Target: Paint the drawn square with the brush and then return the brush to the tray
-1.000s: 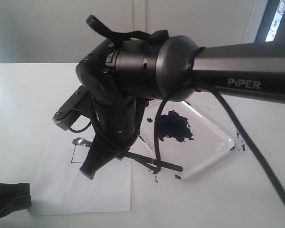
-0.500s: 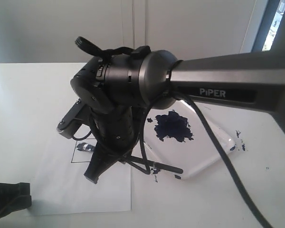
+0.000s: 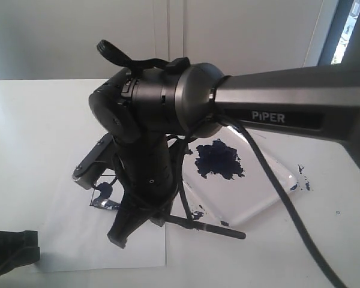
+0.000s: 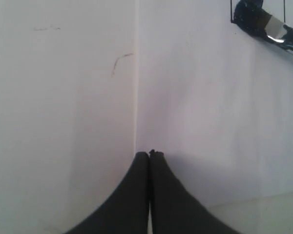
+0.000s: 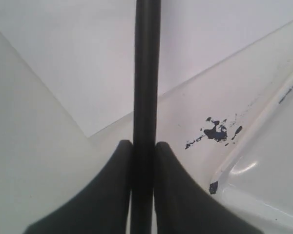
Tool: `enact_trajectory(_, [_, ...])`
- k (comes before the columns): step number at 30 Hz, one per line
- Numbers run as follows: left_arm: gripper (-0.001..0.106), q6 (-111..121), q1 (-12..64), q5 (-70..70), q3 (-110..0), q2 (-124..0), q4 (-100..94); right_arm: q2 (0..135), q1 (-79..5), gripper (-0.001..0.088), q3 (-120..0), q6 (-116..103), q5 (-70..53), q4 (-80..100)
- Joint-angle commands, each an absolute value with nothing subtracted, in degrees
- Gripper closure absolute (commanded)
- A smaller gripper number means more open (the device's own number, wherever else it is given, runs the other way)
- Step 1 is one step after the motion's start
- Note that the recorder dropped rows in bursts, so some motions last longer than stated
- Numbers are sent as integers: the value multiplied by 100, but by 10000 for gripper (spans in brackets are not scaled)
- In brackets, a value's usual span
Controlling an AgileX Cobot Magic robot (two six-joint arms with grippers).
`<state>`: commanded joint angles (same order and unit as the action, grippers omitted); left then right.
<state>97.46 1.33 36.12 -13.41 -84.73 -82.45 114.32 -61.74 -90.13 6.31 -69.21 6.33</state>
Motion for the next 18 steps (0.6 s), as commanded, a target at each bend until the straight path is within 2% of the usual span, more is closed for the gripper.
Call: enact_trajectory(18, [1053,9746,133,3612,-1341,-8473,-8276,11442,-6163,868,-9013,83,-6605,1799])
